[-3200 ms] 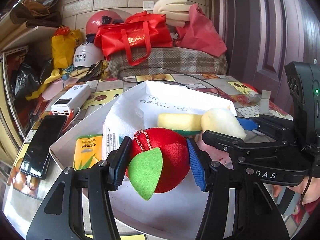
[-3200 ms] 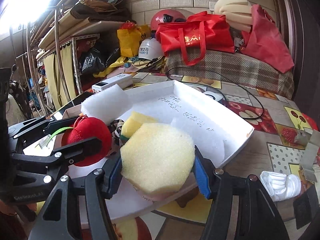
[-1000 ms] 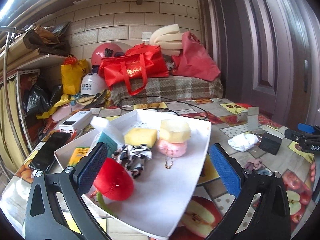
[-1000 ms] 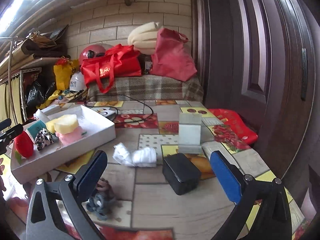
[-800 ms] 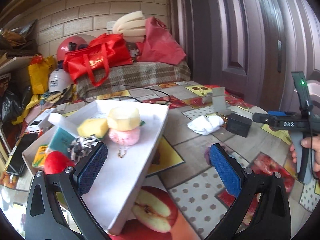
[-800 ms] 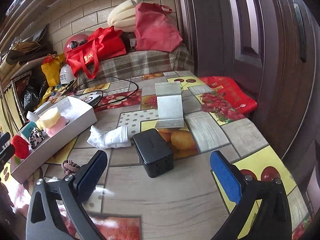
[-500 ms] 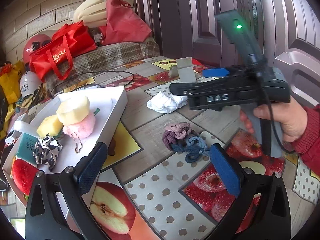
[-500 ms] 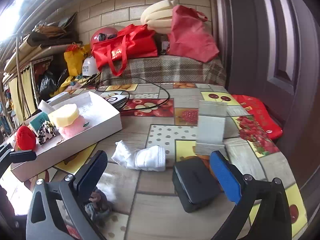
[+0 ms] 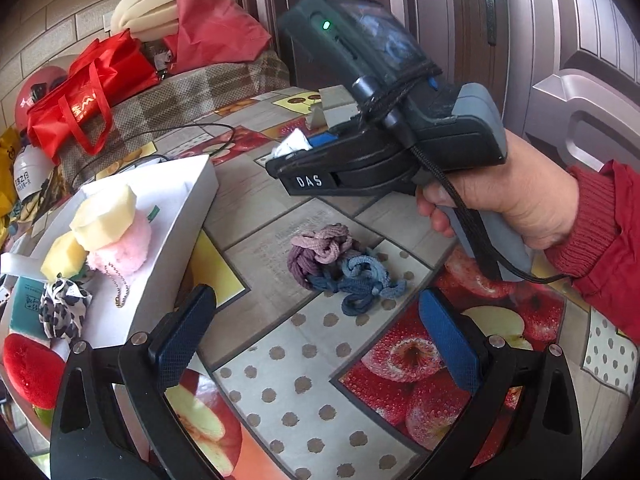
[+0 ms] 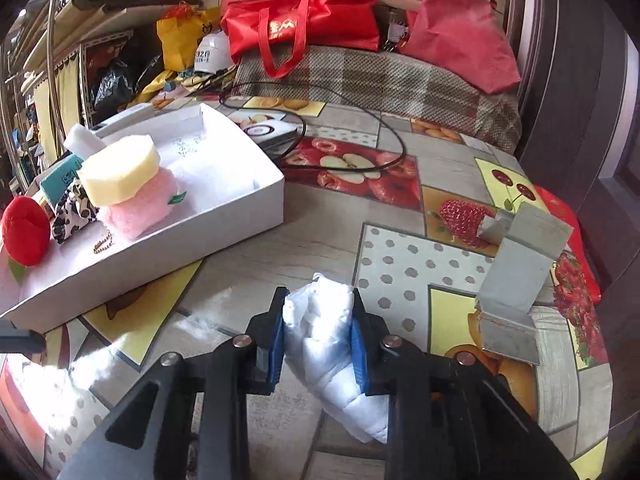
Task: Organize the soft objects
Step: 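Grasp the grey-blue rope knot with the left tool while the right tool grasps the white sock, then carry the rope knot into the box and release while the right tool drops the sock there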
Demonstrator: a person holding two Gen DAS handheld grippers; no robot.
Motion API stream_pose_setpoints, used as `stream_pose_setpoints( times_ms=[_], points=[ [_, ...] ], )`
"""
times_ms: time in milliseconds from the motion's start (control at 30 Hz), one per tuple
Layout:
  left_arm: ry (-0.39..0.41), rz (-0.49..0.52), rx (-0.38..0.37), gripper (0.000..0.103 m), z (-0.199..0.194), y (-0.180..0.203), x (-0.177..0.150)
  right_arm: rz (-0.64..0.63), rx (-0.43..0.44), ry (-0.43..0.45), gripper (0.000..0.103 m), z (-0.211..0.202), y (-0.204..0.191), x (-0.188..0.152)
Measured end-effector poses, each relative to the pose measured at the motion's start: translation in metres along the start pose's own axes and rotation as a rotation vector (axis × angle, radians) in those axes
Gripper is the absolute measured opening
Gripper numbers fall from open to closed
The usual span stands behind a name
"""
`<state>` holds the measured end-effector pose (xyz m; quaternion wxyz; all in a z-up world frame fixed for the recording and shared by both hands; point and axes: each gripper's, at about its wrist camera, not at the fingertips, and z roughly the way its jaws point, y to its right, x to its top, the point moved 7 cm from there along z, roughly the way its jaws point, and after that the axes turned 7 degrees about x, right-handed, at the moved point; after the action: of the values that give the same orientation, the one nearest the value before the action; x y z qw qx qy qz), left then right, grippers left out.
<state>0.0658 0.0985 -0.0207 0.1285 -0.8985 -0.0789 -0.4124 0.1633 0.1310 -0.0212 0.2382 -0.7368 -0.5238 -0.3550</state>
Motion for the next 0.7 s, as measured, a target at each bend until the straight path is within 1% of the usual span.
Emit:
stream_pose_setpoints(
  times_ms=[67,133,200,267,300,333,367,400,433,467,533,633,700],
  points=[
    [-0.020,-0.002,-0.012,0.102,0.009,0.005,0.005,0.043,0.008,0.071,0.027,-0.015,0.006,0.003],
    [-0.049,-0.014,-0.024,0.097,0.022,0.009,0.010,0.097,0.022,0.135,0.027,-0.031,0.013,0.001],
    [-0.086,-0.027,-0.032,0.096,0.036,0.013,0.016,0.141,0.025,0.183,0.027,-0.047,0.019,-0.004],
    [-0.133,-0.032,-0.039,0.089,0.051,0.017,0.019,0.167,0.032,0.205,0.027,-0.059,0.022,-0.010],
    [-0.160,-0.035,-0.047,0.079,0.058,0.019,0.018,0.176,0.034,0.213,0.027,-0.064,0.023,-0.013],
    [-0.187,-0.037,-0.058,0.072,0.063,0.020,0.017,0.185,0.035,0.221,0.027,-0.069,0.024,-0.016],
    [-0.175,-0.047,-0.064,0.062,0.063,0.020,0.019,0.193,0.041,0.225,0.027,-0.072,0.025,-0.016],
    [-0.168,-0.048,-0.072,0.041,0.062,0.021,0.019,0.200,0.045,0.228,0.027,-0.075,0.026,-0.019],
    [-0.159,-0.044,-0.077,0.036,0.060,0.022,0.019,0.207,0.048,0.231,0.027,-0.078,0.026,-0.021],
    [-0.154,-0.043,-0.075,0.034,0.058,0.022,0.020,0.215,0.049,0.237,0.027,-0.081,0.026,-0.022],
    [-0.110,-0.042,-0.060,0.033,0.050,0.021,0.023,0.229,0.049,0.249,0.027,-0.086,0.027,-0.026],
    [-0.013,-0.044,-0.023,0.033,0.031,0.017,0.029,0.256,0.043,0.270,0.027,-0.094,0.028,-0.031],
    [0.063,-0.051,0.015,0.033,0.017,0.013,0.034,0.277,0.037,0.286,0.027,-0.101,0.029,-0.035]
  ],
)
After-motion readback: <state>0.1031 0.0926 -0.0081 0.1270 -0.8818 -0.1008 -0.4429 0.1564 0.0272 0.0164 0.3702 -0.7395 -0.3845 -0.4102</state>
